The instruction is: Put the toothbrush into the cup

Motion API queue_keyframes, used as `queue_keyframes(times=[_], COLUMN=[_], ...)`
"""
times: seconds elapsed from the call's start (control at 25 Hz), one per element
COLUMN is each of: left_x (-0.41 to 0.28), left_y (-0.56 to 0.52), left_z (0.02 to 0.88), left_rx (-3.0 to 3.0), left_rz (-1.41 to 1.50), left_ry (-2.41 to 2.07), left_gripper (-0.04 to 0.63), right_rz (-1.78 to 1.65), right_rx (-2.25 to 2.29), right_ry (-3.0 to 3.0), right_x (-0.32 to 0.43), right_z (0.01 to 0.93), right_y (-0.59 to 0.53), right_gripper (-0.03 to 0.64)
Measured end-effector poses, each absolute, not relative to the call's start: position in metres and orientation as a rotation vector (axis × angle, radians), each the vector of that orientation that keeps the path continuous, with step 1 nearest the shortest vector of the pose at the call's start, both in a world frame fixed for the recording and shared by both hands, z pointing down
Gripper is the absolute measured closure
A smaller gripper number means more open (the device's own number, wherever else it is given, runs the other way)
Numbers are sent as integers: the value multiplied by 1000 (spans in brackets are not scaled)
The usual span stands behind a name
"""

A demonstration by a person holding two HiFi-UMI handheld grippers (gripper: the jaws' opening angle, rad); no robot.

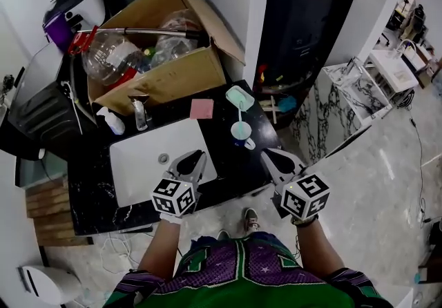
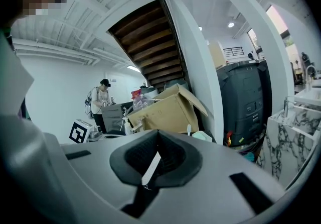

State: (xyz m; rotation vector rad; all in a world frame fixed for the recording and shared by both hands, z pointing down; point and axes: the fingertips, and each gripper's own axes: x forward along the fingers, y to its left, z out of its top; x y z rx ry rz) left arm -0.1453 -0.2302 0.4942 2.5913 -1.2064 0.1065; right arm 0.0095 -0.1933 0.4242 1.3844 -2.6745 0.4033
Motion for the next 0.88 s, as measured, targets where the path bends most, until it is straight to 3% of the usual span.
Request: queue_keyframes(times=[0.88], left_x=[-226], left_y=[-166], left_z=[392], left_rx=[2699], left_rz=[-79], left_ry=[-1372], left_gripper=[551], right_rz=[233], right_rx=[1442], right_ry=[-2674], right_x=[-24], right_z=[401], right_y=[-156], right_gripper=[615])
